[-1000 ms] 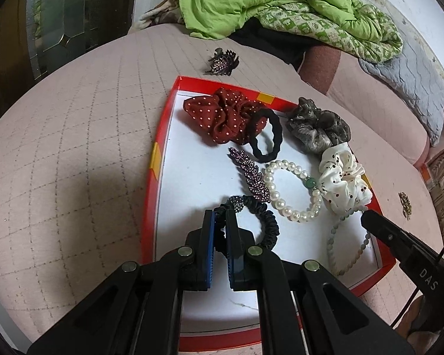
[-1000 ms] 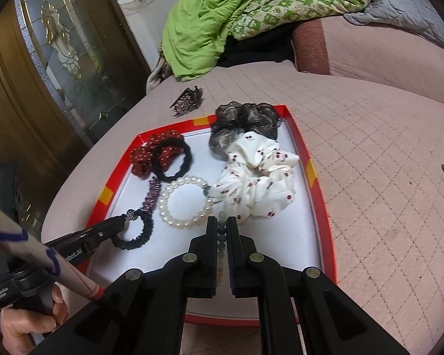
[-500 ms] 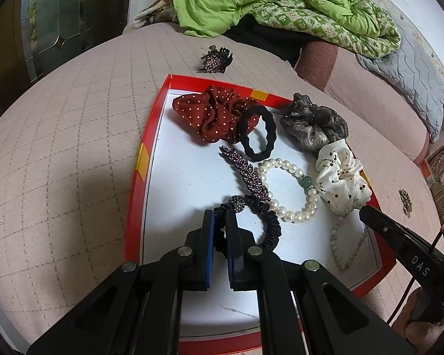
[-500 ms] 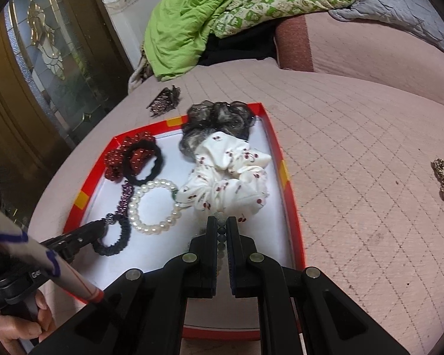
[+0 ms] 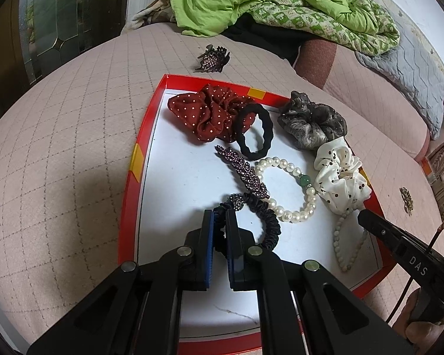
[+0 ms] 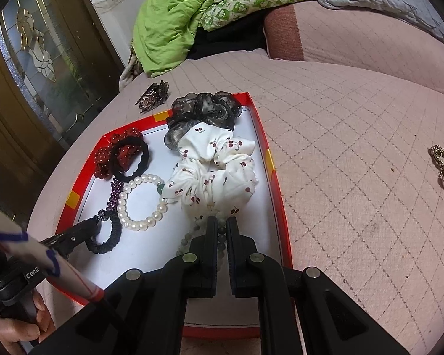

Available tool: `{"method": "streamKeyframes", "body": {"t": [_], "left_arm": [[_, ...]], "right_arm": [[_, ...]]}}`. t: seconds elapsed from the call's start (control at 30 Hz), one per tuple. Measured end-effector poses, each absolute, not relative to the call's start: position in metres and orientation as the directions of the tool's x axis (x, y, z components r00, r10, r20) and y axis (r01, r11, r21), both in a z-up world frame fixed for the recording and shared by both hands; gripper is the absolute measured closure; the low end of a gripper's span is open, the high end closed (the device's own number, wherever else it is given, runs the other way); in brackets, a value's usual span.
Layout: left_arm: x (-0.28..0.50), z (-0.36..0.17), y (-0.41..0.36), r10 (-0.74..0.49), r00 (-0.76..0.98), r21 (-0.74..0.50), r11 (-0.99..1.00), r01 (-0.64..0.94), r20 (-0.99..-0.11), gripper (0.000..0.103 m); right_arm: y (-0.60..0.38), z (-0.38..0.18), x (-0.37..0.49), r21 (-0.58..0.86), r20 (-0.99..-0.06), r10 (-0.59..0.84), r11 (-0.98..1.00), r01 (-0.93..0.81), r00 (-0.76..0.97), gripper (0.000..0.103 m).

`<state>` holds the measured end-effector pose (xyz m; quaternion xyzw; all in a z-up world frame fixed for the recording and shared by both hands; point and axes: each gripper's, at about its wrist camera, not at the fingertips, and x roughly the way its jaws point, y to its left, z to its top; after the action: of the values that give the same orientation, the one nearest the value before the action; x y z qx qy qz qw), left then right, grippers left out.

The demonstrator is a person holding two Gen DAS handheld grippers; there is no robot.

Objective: Organize jewelry
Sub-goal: 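Lower the hair tie and blue bracelet into the tray and open both grippers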

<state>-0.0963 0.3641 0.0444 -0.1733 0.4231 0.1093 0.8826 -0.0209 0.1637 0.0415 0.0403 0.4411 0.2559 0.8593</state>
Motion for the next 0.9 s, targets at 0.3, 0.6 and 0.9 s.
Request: {"method": "streamKeyframes", "body": {"t": [0.3,0.6,0.9], "left_arm": [[-0.0952,0.0438,0.3616,0.046,0.616,-0.207,0.92,-0.333,-0.786,0.096],[-0.0944,0.0443,0.3599,0.038,0.616,-0.212,0.921,-0.327,-0.787,0.096],[-0.1007,0.0499,0.3593,0.041,0.638,-0.221,0.919,-0.326,-0.769,0.078]], "right_arm": [[0.1648,0.0392,-0.0228,0.311,-0.74,0.484,0.861,-0.402,0.467,0.096],[0.1693,0.0393,-0.024,0.312,-0.741,0.492,0.854,-0.415,0.456,0.096],[0.1707,0.0377,-0.0285,0.314,-0.752,0.496,0.849,-0.425,0.435,0.096]]}}
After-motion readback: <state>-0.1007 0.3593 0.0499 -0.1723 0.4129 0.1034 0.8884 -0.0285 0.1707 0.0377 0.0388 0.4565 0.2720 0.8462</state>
